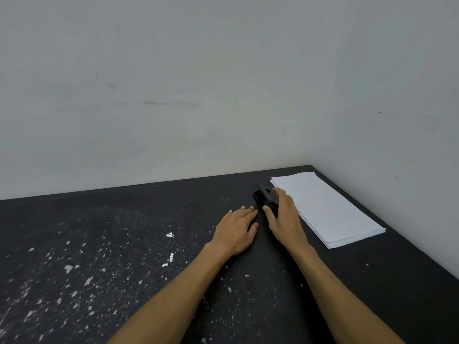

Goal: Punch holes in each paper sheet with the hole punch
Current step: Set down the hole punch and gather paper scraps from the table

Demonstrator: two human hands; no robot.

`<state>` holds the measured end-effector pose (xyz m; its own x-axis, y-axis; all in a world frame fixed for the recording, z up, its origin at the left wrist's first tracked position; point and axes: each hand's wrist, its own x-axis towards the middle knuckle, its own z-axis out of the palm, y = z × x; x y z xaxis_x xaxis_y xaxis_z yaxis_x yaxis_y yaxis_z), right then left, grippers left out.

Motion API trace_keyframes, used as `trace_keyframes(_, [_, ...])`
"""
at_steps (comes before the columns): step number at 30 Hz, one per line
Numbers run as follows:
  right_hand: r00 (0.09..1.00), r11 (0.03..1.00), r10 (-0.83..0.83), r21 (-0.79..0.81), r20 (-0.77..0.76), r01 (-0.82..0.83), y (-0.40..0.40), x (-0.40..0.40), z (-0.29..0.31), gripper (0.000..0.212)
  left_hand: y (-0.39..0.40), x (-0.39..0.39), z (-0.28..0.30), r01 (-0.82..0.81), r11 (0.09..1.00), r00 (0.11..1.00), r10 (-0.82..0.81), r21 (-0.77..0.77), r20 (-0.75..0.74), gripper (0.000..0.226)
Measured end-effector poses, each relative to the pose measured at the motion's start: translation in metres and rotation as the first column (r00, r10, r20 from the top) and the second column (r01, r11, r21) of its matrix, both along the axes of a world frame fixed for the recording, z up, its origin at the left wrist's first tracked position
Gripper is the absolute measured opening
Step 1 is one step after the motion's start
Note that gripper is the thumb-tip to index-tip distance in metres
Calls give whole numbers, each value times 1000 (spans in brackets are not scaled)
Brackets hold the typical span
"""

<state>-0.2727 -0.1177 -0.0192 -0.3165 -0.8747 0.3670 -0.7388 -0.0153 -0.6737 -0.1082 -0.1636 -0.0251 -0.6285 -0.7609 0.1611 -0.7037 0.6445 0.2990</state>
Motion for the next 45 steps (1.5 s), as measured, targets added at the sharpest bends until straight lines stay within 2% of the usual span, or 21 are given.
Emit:
trace_keyframes(3, [993,996,-38,-84,-111,29,13,13,1,63,4,24,20,47,998,997,-49,44,55,46])
trace_keyframes(5, [978,993,-12,-121,-210,-13,21,24,2,61,5,47,36,45,999,997,-47,29,64,37])
trace_keyframes(8, [969,987,92,-105,-231,-119,32,49,4,48,9,95,49,-66,998,991,66,11,-116,31])
trace_keyframes(11, [960,968,219,-80,-176,-236,34,80,7,37,14,149,43,-220,975,914,211,14,-346,29])
trace_keyframes(15, [880,903,428,56,-208,-426,20,132,14,31,28,214,20,-352,932,847,354,80,-397,32])
trace_keyframes(17, [839,867,498,130,-217,-481,12,157,17,32,38,237,11,-413,900,770,428,141,-474,33])
trace_keyframes(19, [806,841,540,192,-243,-506,3,179,20,36,44,250,6,-441,863,629,493,246,-601,33])
trace_keyframes(21, [769,821,569,263,-291,-507,-4,196,25,41,46,256,2,-391,848,493,522,358,-697,33])
trace_keyframes(22, [749,812,579,302,-321,-499,-7,202,26,43,47,256,2,-372,846,460,525,382,-716,32])
trace_keyframes(24, [701,803,591,373,-398,-465,-11,206,28,46,48,255,2,-362,850,464,520,383,-717,32])
trace_keyframes(27, [642,795,604,413,-472,-444,-8,201,31,45,51,250,5,-379,859,531,507,345,-679,32])
trace_keyframes(34, [583,741,671,459,-459,-491,29,197,43,30,52,250,5,-373,861,551,506,346,-664,29])
trace_keyframes(38, [602,770,637,444,-482,-459,41,209,44,28,53,251,6,-365,860,555,508,355,-659,28])
trace_keyframes(42, [656,817,575,386,-489,-428,47,222,40,16,54,250,8,-378,857,560,513,350,-650,28])
trace_keyframes(45, [652,833,552,370,-519,-411,49,230,40,19,54,249,9,-370,852,546,522,371,-655,26])
